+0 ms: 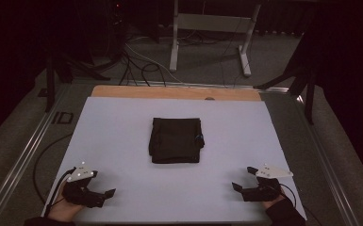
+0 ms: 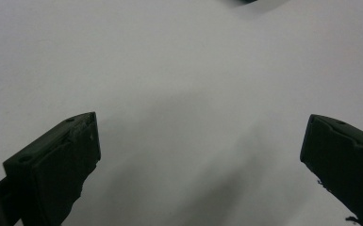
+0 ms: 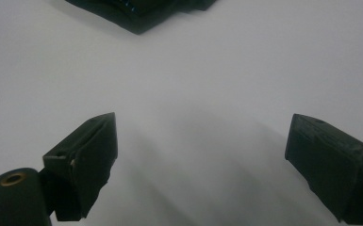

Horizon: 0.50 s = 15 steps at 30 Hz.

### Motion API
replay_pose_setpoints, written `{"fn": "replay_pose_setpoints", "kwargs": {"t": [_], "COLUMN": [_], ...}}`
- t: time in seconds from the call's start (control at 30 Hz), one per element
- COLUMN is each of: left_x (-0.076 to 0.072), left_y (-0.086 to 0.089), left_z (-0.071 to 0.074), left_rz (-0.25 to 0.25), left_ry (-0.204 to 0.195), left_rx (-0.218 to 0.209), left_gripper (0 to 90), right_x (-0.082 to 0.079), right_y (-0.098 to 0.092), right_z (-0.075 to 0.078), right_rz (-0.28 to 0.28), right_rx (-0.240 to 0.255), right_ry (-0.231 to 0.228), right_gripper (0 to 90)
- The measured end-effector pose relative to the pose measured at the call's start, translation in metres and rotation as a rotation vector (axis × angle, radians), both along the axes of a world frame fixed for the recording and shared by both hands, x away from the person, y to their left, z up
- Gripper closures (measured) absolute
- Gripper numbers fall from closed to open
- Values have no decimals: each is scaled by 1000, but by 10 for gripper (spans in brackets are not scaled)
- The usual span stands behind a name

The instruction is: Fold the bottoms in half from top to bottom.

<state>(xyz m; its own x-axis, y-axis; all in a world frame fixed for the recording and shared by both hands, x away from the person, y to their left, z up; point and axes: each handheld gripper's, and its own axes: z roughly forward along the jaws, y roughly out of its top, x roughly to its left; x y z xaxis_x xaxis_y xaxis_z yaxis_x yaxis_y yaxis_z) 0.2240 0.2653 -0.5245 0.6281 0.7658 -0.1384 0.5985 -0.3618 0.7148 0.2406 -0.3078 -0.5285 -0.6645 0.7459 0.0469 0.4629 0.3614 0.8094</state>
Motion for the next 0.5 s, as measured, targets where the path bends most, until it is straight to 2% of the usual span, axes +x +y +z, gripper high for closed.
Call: {"fn": "replay_pose_setpoints", "kwargs": {"t": [0.3,0.5], "left_x": [-3,-4], "left_y": [4,2], "left_z": [-1,3], "left_rz": [11,4], "left_ry": [-19,-36], "left_rx": [-1,-22], "left_gripper": [5,5], "right_x": [-1,2], "right_y": [-6,-7], "right_z": [-1,-1], "right_rz": [-26,-33], "right_rx": [4,7], "right_ry": [-12,-21], "right_gripper": [100,100]}}
